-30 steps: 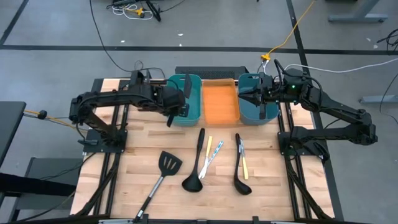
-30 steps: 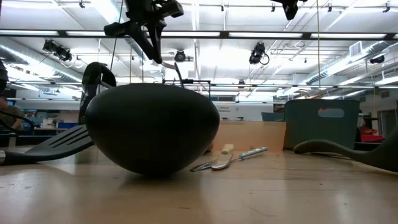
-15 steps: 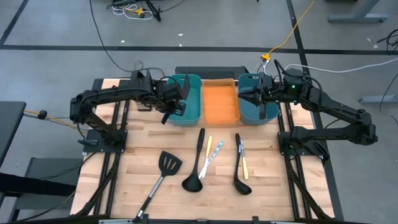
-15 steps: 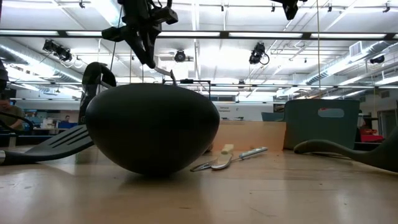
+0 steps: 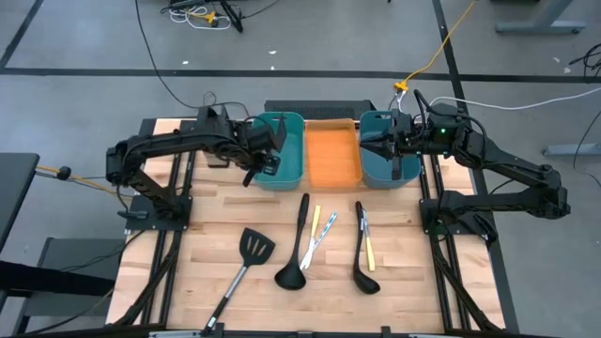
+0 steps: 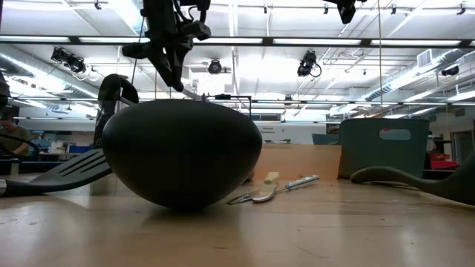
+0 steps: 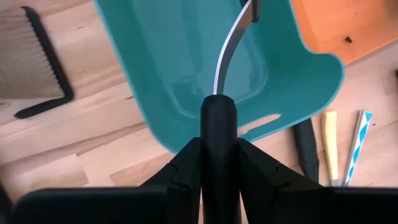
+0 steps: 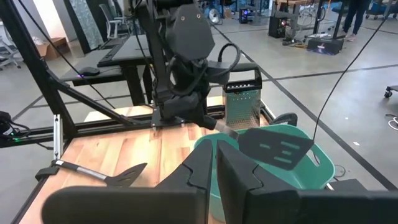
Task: Pick & Place Kitchen Items
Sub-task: Put the top black spatula into the green bin
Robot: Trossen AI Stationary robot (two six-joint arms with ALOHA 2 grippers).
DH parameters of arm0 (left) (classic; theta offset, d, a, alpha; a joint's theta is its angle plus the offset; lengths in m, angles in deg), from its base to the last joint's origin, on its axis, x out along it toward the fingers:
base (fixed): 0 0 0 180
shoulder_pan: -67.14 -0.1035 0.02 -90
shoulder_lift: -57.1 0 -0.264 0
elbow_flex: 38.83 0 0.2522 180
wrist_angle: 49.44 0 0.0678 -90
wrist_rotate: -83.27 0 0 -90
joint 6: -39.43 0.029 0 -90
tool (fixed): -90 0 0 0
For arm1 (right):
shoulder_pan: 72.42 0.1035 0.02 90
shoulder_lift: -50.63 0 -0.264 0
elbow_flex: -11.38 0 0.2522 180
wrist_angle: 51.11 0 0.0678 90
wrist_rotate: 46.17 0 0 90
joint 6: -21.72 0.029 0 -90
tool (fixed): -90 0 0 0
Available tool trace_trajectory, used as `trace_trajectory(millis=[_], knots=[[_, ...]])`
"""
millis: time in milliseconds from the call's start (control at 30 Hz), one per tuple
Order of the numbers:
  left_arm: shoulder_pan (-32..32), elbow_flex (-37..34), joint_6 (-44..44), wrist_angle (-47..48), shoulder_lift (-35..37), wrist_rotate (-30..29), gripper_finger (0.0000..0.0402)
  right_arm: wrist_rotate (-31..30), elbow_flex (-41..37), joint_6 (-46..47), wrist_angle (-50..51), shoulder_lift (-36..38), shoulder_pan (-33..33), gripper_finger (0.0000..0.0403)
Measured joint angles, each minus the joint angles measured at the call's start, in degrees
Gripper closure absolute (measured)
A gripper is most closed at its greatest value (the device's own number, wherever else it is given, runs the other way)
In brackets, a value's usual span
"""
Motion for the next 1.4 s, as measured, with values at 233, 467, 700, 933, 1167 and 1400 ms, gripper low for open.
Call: trace_trajectory(millis=[233, 467, 700, 933, 1167, 1400], knots=[[-0.66, -2.8, 0.06, -3.0, -0.01, 1.11, 0.0316, -1.98, 0.0, 0.0, 0.0, 0.02, -0.01, 0.0376], [-1.02, -2.86, 0.32, -3.07, -0.01, 2.19, 0.0318, -1.97, 0.0, -0.02, 0.0, 0.02, -0.01, 0.0376], [-1.03, -2.86, 0.32, -3.06, -0.01, 4.99, 0.0317, -1.97, 0.0, -0.04, 0.02, 0.02, -0.01, 0.0376], [-1.14, -2.86, 0.32, -2.66, -0.01, 5.83, 0.0309, -1.97, 0.0, -0.04, 0.01, 0.02, -0.01, 0.0376], [-1.11, -2.86, 0.34, -2.66, -0.01, 4.92, 0.0305, -1.97, 0.0, -0.03, 0.02, 0.02, 0.0, 0.0376], [-1.11, -2.83, 0.34, -2.77, 0.01, 4.41, 0.0283, -1.97, 0.0, 0.0, 0.01, 0.02, -0.01, 0.0376]])
